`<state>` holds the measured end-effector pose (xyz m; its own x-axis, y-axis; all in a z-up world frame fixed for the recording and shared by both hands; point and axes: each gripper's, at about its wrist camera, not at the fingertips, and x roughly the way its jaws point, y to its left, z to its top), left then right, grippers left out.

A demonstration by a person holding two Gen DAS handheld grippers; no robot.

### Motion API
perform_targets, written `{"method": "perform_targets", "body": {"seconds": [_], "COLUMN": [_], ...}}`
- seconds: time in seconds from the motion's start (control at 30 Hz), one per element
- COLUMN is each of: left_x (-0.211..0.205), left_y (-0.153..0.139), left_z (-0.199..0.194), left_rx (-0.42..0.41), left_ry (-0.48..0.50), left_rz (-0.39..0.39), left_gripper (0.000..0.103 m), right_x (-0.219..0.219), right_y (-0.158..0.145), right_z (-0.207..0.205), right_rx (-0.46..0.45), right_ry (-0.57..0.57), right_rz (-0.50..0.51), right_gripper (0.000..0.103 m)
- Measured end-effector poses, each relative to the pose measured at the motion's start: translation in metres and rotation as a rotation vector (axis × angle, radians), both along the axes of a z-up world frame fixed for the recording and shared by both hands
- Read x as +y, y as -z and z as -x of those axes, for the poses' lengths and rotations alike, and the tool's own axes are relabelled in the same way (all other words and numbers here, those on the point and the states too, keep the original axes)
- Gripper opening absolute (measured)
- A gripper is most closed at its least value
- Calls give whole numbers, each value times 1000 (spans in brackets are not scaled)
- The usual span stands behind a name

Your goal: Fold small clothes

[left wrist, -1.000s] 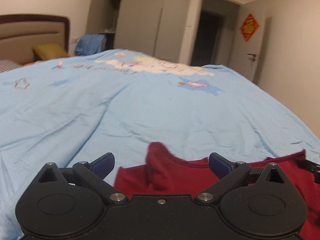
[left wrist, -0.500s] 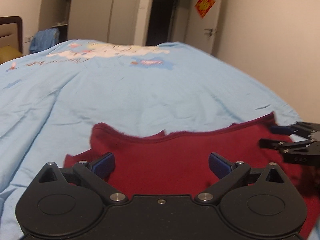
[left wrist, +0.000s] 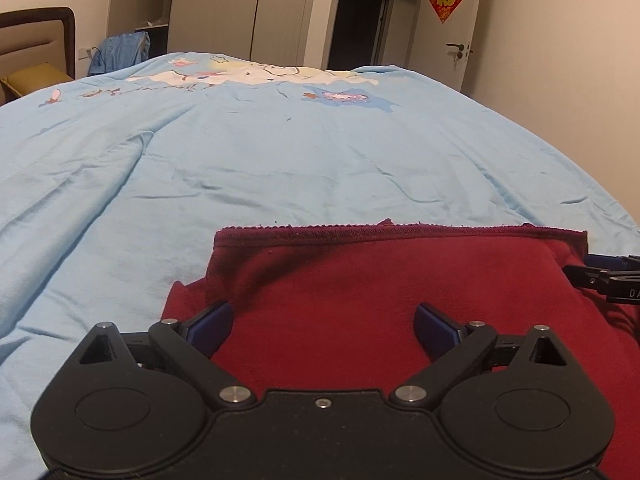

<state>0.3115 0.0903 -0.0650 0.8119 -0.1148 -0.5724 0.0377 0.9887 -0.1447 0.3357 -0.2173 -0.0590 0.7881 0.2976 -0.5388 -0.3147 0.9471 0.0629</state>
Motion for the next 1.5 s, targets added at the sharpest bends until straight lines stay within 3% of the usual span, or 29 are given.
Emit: {"method": "perform_targets", "body": {"seconds": [0.4, 0.47, 0.73, 1.1, 1.5], "left_x": [5, 5, 16, 42, 36], "left_y": [-11, -21, -51, -32, -11], "left_z": [9, 19, 80, 162, 173], "left_rx": [-42, -65, -125, -12, 37], "left_ry": [16, 8, -62, -187, -182], "left_rz": [49, 45, 65, 137, 284], "left_gripper": [102, 102, 102, 102, 102], "right_x": [-1, 0, -1, 43, 63], "right_y": [-7, -16, -40, -34, -7], "right_z": [12, 24, 89, 169, 180], "right_rx": [-33, -67, -153, -174, -56], "right_ry": [-14, 12, 33, -66, -51], "right_rz": [-14, 13, 32, 64, 84], "right_gripper": [97, 103, 103, 103, 103]}}
